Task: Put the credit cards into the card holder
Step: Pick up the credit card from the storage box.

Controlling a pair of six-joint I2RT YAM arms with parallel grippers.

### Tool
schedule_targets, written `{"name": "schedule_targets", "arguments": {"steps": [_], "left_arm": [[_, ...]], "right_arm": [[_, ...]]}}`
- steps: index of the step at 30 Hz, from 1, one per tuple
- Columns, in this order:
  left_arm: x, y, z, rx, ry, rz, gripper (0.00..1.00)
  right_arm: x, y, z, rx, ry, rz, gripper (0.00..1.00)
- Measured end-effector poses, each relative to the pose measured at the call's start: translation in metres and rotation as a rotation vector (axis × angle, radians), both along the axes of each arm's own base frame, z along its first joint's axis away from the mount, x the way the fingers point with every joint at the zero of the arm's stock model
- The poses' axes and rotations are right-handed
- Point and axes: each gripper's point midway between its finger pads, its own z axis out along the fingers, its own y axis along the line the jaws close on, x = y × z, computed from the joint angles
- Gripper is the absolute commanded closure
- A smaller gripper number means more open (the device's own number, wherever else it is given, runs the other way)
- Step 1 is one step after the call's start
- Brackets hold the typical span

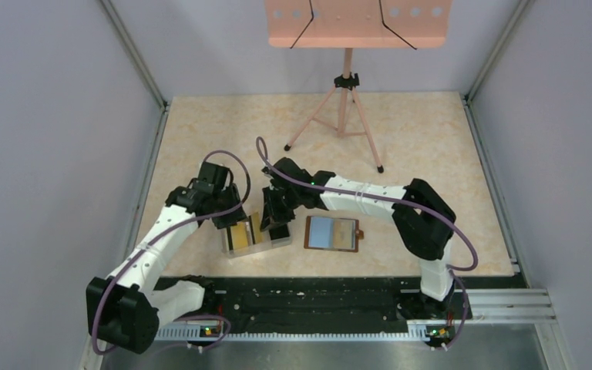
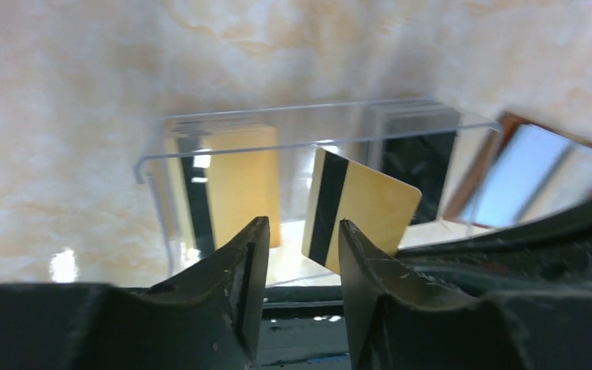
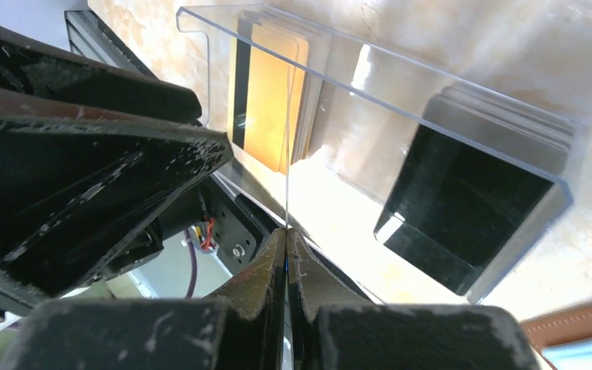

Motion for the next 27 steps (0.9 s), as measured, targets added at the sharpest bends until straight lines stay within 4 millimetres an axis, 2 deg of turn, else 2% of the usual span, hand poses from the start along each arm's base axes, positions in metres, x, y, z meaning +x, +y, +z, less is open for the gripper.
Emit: {"name": "schedule_targets", "arguments": {"steps": [5, 10, 14, 21, 27], "left_arm": [[-0.001, -0.019, 0.014, -0.127, -0.088, -0.054, 0.42], [-0.005, -0.036, 0.025, -0.249, -0.159, -0.095, 0.40], [-0.007, -0.047, 0.024, -0.347, -0.182, -0.121, 0.39], [-0.013, -0.060, 0.010, -0.492, -0.165, -0.128, 0.36], [-0.011, -0.064, 0.013, -0.628, -0.195, -0.112, 0.37]], "right_arm": [[0.003, -0.020, 0.008, 0.003, 0.002, -0.027, 1.00], [0.009, -0.041, 0.026, 0.044, -0.009, -0.061, 1.00], [0.010, -0.052, 0.037, 0.070, -0.009, -0.078, 1.00], [0.005, -0.055, 0.041, 0.119, 0.010, -0.080, 1.00], [0.004, -0.049, 0.049, 0.165, 0.019, -0.067, 1.00]]}}
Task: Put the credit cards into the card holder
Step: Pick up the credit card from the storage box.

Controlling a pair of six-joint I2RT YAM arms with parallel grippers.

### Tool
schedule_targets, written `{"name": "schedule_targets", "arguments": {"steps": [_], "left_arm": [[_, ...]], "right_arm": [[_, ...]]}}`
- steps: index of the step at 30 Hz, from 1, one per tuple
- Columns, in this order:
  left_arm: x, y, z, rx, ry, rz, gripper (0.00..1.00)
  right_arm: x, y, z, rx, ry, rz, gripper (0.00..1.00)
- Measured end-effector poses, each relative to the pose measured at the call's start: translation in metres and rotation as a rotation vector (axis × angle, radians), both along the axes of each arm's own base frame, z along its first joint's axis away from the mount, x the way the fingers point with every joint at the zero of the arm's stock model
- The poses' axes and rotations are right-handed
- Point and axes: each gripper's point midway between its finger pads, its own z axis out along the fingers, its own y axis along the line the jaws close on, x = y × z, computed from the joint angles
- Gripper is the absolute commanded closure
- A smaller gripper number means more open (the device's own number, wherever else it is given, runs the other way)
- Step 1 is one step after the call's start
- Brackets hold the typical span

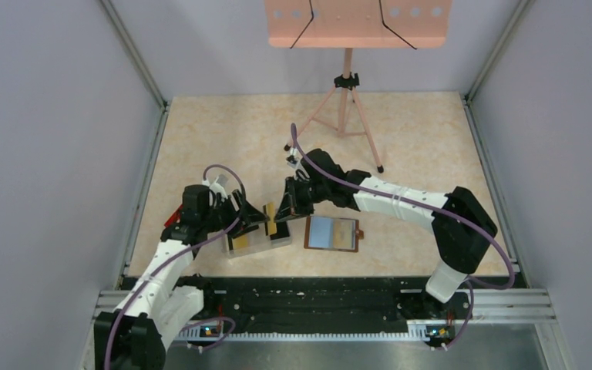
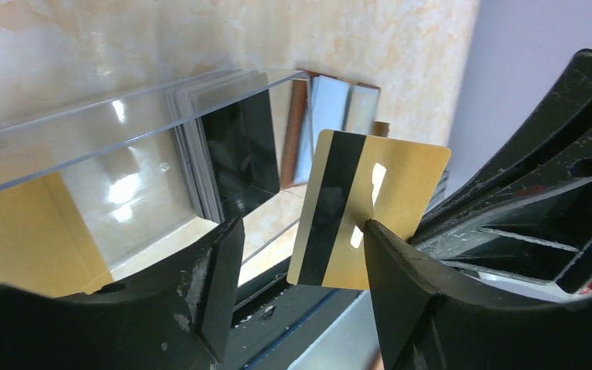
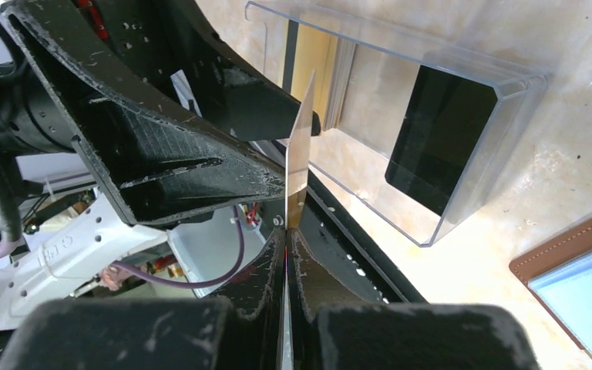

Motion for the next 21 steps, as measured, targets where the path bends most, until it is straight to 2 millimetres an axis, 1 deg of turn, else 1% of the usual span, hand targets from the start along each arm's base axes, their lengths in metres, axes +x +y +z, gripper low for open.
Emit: {"name": "schedule_targets", "arguments": {"steps": [6, 9, 11, 14, 18, 19, 20, 21], "left_arm": [[-0.001, -0.006, 0.008, -0.098, -0.013, -0.024, 0.45], [-0.001, -0.008, 0.016, -0.131, -0.037, -0.036, 0.53], [-0.001, -0.008, 0.021, -0.142, -0.055, -0.037, 0.60], [0.000, -0.005, 0.020, -0.148, -0.055, -0.022, 0.71], [-0.002, -0.003, 0.020, -0.156, -0.055, -0.013, 0.87], [-0.002, -0.004, 0.021, -0.158, -0.059, -0.014, 0.95], [-0.003, -0.004, 0.023, -0.165, -0.062, -0.018, 1.00], [-0.004, -0.005, 0.025, -0.174, -0.066, -0.026, 1.00]], "right_arm": [[0.000, 0.002, 0.004, 0.019, 0.008, 0.001, 1.00], [0.000, 0.003, 0.004, 0.028, 0.010, 0.002, 1.00], [0.001, 0.001, 0.003, 0.031, 0.016, 0.000, 1.00], [0.004, -0.001, 0.001, 0.035, 0.020, -0.008, 1.00], [0.007, -0.006, -0.007, 0.032, 0.034, -0.023, 1.00], [0.007, -0.008, -0.010, 0.030, 0.039, -0.026, 1.00], [0.007, -0.010, -0.014, 0.032, 0.048, -0.033, 1.00], [0.007, -0.011, -0.017, 0.036, 0.054, -0.038, 0.98]]}}
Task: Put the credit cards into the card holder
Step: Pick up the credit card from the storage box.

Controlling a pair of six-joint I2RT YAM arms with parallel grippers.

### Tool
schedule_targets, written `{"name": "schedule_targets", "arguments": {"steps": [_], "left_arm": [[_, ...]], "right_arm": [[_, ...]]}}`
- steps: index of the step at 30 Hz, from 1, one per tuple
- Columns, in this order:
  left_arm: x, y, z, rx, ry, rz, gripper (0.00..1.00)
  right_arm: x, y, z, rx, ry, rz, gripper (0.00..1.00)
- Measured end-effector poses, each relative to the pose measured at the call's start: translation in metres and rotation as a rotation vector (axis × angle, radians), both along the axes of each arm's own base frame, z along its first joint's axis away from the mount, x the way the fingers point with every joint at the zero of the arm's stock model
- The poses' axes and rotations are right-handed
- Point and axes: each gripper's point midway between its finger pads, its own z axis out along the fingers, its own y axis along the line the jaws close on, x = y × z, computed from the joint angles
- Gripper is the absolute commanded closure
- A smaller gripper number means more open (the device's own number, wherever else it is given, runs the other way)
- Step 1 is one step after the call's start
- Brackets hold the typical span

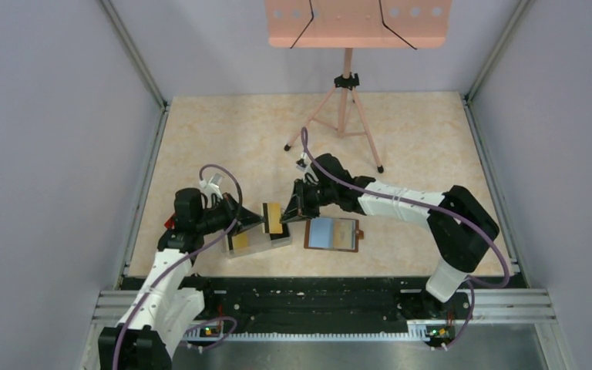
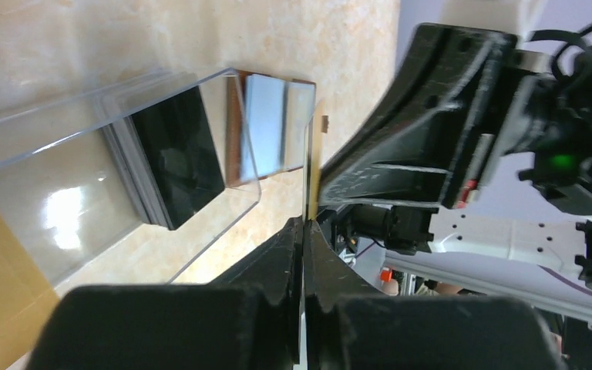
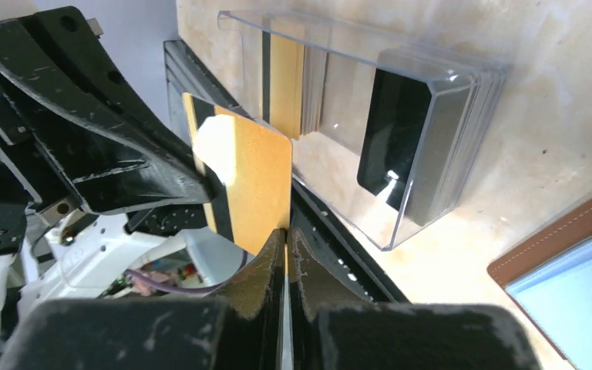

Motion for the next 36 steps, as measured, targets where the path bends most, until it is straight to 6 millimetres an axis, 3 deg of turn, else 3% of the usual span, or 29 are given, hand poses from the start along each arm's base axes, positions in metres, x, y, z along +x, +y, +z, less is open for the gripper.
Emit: {"name": "schedule_targets", "arguments": {"steps": [7, 11, 19, 29, 34, 36], "left_arm": [[-0.004, -0.005, 0.010, -0.038, -0.019, -0.031, 1.00], [-0.005, -0.006, 0.014, -0.058, -0.033, -0.036, 1.00], [-0.003, -0.007, 0.021, -0.083, -0.067, -0.031, 1.00], [-0.006, -0.008, 0.022, -0.109, -0.073, -0.050, 1.00], [-0.008, -0.010, 0.024, -0.122, -0.077, -0.074, 1.00], [-0.009, -0.011, 0.024, -0.125, -0.076, -0.082, 0.93]], "right_arm": [[-0.006, 0.001, -0.004, 0.128, 0.054, -0.027, 0.72], [-0.009, 0.003, 0.010, 0.219, 0.054, -0.025, 0.68], [-0.007, 0.000, 0.022, 0.297, 0.067, -0.033, 0.85], [-0.006, 0.001, 0.035, 0.359, 0.068, -0.019, 0.88], [-0.009, 0.002, 0.041, 0.384, 0.070, 0.002, 1.00], [-0.010, 0.002, 0.041, 0.384, 0.075, 0.005, 1.00]]}}
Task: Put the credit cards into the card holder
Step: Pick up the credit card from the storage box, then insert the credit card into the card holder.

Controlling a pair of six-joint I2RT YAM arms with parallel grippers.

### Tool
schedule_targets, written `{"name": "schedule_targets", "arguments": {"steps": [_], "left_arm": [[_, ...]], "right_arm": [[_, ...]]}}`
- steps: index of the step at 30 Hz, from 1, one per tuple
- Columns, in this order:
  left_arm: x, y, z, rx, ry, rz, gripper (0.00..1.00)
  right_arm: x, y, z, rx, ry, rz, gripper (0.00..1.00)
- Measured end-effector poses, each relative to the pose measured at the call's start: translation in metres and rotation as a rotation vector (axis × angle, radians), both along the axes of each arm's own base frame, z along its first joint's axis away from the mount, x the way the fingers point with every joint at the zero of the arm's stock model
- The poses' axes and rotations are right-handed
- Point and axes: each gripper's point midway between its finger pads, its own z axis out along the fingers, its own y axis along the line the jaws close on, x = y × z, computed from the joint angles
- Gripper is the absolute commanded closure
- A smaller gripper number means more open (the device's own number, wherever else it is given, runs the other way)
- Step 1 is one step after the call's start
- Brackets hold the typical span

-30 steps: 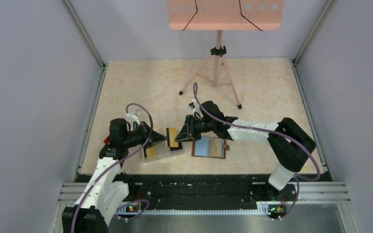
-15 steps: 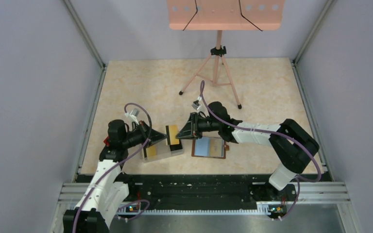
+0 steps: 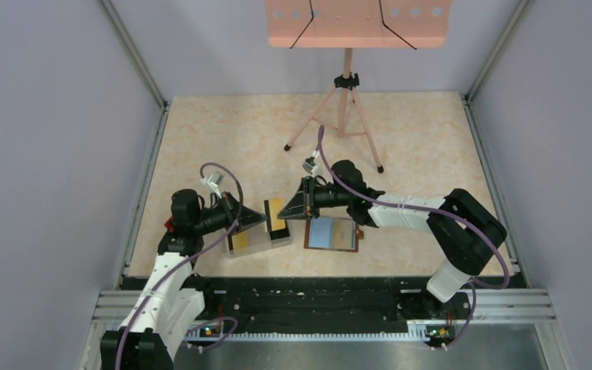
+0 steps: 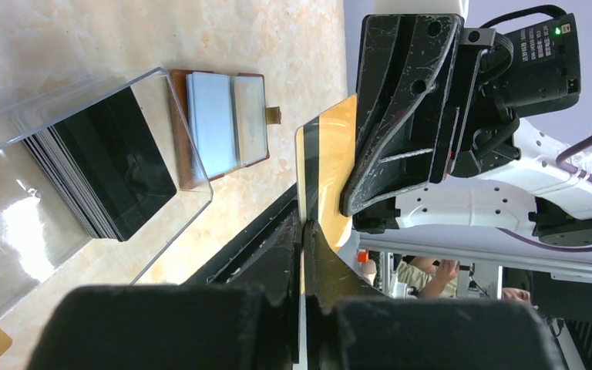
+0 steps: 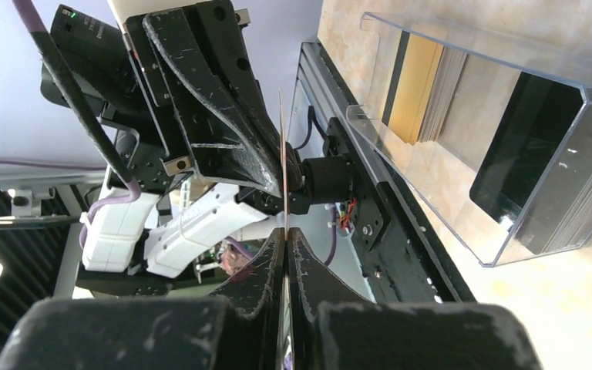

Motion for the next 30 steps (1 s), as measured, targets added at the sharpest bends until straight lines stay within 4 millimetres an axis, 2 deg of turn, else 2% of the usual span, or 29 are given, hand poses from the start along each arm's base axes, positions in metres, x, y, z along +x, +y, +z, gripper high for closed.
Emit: {"name": "schedule_targets", "arguments": {"steps": [3, 5, 7, 10, 12, 16, 19, 25, 28, 30], "left_arm": [[0.000, 0.000, 0.000, 0.009, -0.007, -0.012, 0.68], [-0.002, -0.001, -0.002, 0.016, 0.000, -0.027, 0.62], [-0.005, -0.002, -0.005, 0.017, 0.026, -0.042, 0.59], [-0.005, -0.003, -0.006, 0.017, 0.042, -0.042, 0.59], [-0.005, -0.003, -0.005, 0.017, 0.044, -0.040, 0.60], [-0.001, -0.009, -0.002, 0.022, 0.058, -0.041, 0.60], [0.000, -0.018, -0.003, 0.041, 0.075, -0.058, 0.60], [0.004, -0.053, -0.006, 0.133, 0.114, -0.138, 0.64], [0.013, -0.079, -0.007, 0.205, 0.117, -0.187, 0.72], [0.010, -0.093, -0.010, 0.239, 0.122, -0.227, 0.78]], "right_arm": [[0.000, 0.000, 0.000, -0.002, 0.001, 0.002, 1.00], [0.000, 0.000, -0.001, -0.005, -0.005, -0.001, 1.00], [0.001, -0.002, -0.003, -0.017, -0.016, -0.009, 1.00], [0.005, -0.011, -0.001, -0.046, -0.035, -0.037, 1.00], [0.008, -0.024, 0.002, -0.067, -0.053, -0.068, 1.00], [0.015, -0.070, 0.004, -0.112, -0.089, -0.181, 1.00], [0.016, -0.107, -0.005, -0.164, -0.093, -0.266, 1.00], [0.005, -0.167, -0.032, -0.293, -0.077, -0.387, 1.00], [0.000, -0.183, -0.043, -0.346, -0.075, -0.411, 1.00], [-0.004, -0.188, -0.050, -0.375, -0.067, -0.408, 1.00]]}}
